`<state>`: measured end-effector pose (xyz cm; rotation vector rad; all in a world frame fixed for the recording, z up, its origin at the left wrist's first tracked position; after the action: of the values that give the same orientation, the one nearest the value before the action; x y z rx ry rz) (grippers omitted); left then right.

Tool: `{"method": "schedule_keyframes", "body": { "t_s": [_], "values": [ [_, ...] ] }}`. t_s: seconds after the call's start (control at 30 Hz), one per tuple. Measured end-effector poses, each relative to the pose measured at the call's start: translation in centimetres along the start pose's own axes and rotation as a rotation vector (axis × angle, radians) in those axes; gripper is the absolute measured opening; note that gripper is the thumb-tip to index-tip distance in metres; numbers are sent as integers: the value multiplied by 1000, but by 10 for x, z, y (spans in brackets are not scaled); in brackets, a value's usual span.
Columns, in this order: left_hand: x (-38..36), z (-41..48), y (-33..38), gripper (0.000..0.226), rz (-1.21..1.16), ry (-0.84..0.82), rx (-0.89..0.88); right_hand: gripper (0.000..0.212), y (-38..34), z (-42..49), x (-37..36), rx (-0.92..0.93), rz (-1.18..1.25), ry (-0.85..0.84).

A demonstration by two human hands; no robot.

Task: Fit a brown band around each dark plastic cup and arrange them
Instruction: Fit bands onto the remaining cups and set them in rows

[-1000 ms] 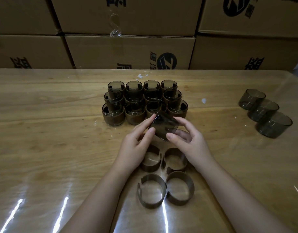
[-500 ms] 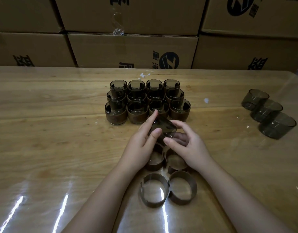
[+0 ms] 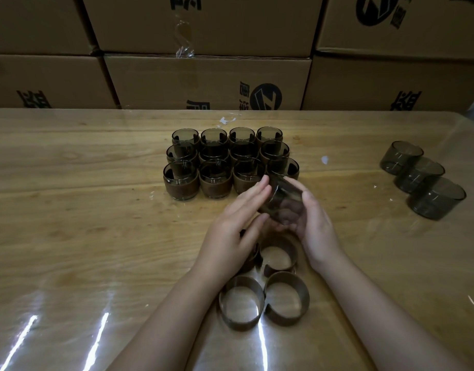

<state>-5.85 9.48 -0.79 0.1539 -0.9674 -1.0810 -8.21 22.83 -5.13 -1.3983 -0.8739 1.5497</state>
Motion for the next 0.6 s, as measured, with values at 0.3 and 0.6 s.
{"method": "schedule_keyframes", "body": {
  "t_s": [0.3, 0.6],
  "values": [
    [9, 5, 8, 53, -66, 20, 48, 49, -11, -3, -3, 16, -56, 105],
    [14, 5, 4, 89, -113, 58, 235, 51, -7, -8, -24, -92, 121, 51]
  ]
}}
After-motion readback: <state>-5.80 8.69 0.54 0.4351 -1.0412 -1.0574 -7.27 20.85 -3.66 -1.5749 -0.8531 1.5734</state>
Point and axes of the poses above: each hand's wrist, its own z-axis towards the middle knuckle, its own x-axis out of the back of the hand, y = z × x, the point moved 9 cm from there along z, towards the middle knuckle, and after that the axes turned 13 degrees about z, right-handed, at the moved point
